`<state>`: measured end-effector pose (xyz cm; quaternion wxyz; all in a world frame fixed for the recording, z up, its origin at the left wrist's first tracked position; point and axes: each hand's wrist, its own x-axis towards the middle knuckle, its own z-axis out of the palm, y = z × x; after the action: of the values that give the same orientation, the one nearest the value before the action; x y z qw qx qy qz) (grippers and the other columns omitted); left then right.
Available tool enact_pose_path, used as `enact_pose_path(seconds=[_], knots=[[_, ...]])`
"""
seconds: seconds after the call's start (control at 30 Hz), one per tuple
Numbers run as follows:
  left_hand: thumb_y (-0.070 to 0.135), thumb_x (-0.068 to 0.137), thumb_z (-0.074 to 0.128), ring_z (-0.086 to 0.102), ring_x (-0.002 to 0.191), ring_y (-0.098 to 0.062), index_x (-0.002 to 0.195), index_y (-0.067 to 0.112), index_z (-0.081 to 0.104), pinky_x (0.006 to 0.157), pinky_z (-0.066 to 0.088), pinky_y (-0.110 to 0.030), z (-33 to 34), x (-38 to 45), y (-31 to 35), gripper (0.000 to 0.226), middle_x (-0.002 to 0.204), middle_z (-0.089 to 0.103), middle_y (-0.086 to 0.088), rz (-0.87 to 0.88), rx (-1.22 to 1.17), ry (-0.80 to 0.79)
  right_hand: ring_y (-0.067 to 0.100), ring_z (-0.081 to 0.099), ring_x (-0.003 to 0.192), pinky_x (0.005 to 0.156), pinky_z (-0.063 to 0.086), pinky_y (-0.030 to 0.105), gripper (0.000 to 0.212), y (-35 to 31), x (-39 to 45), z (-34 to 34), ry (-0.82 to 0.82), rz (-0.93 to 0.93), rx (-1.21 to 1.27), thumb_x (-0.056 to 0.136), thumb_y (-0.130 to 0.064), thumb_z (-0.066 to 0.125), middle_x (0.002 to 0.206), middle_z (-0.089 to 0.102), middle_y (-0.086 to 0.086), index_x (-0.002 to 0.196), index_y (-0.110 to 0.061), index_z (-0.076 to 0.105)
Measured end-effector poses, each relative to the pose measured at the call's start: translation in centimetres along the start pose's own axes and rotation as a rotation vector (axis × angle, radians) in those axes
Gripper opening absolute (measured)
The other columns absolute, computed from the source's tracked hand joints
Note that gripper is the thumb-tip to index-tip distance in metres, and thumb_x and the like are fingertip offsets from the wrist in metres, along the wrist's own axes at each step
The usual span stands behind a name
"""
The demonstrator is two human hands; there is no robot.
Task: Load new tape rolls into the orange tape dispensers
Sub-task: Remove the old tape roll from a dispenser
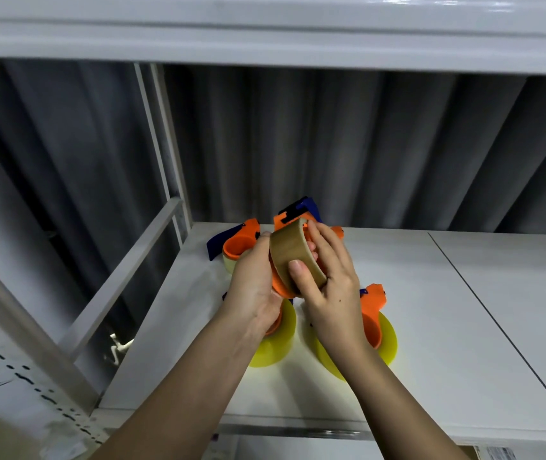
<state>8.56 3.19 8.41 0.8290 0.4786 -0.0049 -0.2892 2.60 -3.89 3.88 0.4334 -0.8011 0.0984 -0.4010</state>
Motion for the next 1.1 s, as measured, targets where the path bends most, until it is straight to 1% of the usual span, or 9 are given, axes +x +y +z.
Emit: enact_pose_path(seconds=[0.1, 0.17, 0.3, 0.47, 0.63, 0.73, 0.93, 1.03, 1.1], knots=[[0.032, 0.096, 0.05, 0.072, 0.074, -0.023, 0.101, 0.01, 0.069, 0.061, 0.055, -0.028, -0.2, 0.2, 0.0, 0.03, 0.084, 0.074, -0.011, 0.142, 0.086, 0.05, 0.0, 0.035, 0.134, 0.108, 0.04, 0.029, 0.067, -1.0, 0.0, -0.2, -0.06, 0.078, 0.262, 0.081, -0.055, 0.059, 0.144, 0.036, -0.019, 0.141, -0.039, 0.034], [0.035, 0.099, 0.044, 0.07, 0.077, -0.02, 0.102, 0.012, 0.067, 0.061, 0.054, -0.026, -0.6, 0.0, 0.1, 0.033, 0.086, 0.072, -0.009, 0.277, 0.257, 0.016, 0.001, 0.042, 0.129, 0.099, 0.045, 0.02, 0.072, -2.1, 1.0, -1.5, -0.107, 0.277, 0.472, 0.078, -0.053, 0.061, 0.143, 0.041, -0.013, 0.142, -0.036, 0.031], [0.035, 0.101, 0.035, 0.064, 0.079, -0.012, 0.092, 0.022, 0.063, 0.07, 0.051, -0.023, -1.5, -1.1, 0.1, 0.032, 0.088, 0.066, -0.008, 0.542, 0.654, -0.149, 0.019, 0.065, 0.1, 0.069, 0.057, 0.027, 0.061, -3.0, 3.0, -4.0, -0.369, 0.51, 0.444, 0.072, -0.065, 0.056, 0.115, 0.061, 0.004, 0.123, -0.032, 0.049], [0.026, 0.1, 0.038, 0.056, 0.068, -0.002, 0.085, 0.017, 0.064, 0.061, 0.043, -0.015, -2.0, -1.3, -0.2, 0.031, 0.069, 0.057, 0.003, 0.665, 0.799, -0.237, 0.024, 0.069, 0.099, 0.074, 0.059, 0.041, 0.057, -2.1, 2.7, -4.2, -0.489, 0.621, 0.599, 0.074, -0.049, 0.064, 0.117, 0.063, 0.001, 0.126, -0.03, 0.052], [0.028, 0.099, 0.045, 0.067, 0.079, -0.02, 0.082, 0.013, 0.068, 0.076, 0.059, -0.039, -1.9, -1.2, 0.7, 0.032, 0.077, 0.067, -0.007, 0.595, 0.767, -0.209, 0.018, 0.069, 0.094, 0.066, 0.055, 0.027, 0.058, -1.4, 2.4, -3.3, -0.295, 0.45, 0.586, 0.074, -0.045, 0.071, 0.114, 0.064, -0.002, 0.125, -0.026, 0.051], [0.03, 0.099, 0.045, 0.068, 0.08, -0.023, 0.084, 0.006, 0.068, 0.077, 0.058, -0.039, -1.5, -1.1, 0.8, 0.037, 0.079, 0.069, -0.012, 0.585, 0.735, -0.153, 0.014, 0.064, 0.103, 0.068, 0.054, 0.022, 0.063, -1.2, 2.4, -2.8, -0.245, 0.365, 0.491, 0.069, -0.045, 0.071, 0.119, 0.061, -0.004, 0.127, -0.03, 0.05], [0.035, 0.094, 0.055, 0.068, 0.068, -0.018, 0.08, 0.016, 0.07, 0.068, 0.056, -0.031, -3.1, 0.9, 1.6, 0.028, 0.072, 0.071, -0.006, 0.231, 0.404, 0.004, 0.004, 0.038, 0.13, 0.105, 0.038, 0.024, 0.087, 0.2, 2.4, -3.2, -0.318, -0.2, -0.16, 0.063, -0.046, 0.083, 0.136, 0.038, -0.013, 0.137, -0.035, 0.038], [0.034, 0.095, 0.054, 0.069, 0.072, -0.021, 0.084, 0.015, 0.07, 0.075, 0.057, -0.036, -3.0, 1.3, 1.7, 0.027, 0.074, 0.072, -0.008, 0.197, 0.372, 0.009, 0.002, 0.033, 0.134, 0.108, 0.036, 0.022, 0.094, 0.2, 2.8, -3.3, -0.33, -0.189, -0.124, 0.064, -0.043, 0.084, 0.141, 0.034, -0.013, 0.142, -0.034, 0.032], [0.034, 0.097, 0.049, 0.069, 0.074, -0.023, 0.087, 0.013, 0.069, 0.073, 0.058, -0.037, -2.7, 1.2, 1.5, 0.03, 0.077, 0.071, -0.01, 0.244, 0.347, 0.026, 0.001, 0.032, 0.136, 0.107, 0.037, 0.022, 0.096, -0.1, 3.0, -3.4, -0.367, -0.04, 0.021, 0.068, -0.048, 0.079, 0.146, 0.032, -0.013, 0.146, -0.035, 0.024]])
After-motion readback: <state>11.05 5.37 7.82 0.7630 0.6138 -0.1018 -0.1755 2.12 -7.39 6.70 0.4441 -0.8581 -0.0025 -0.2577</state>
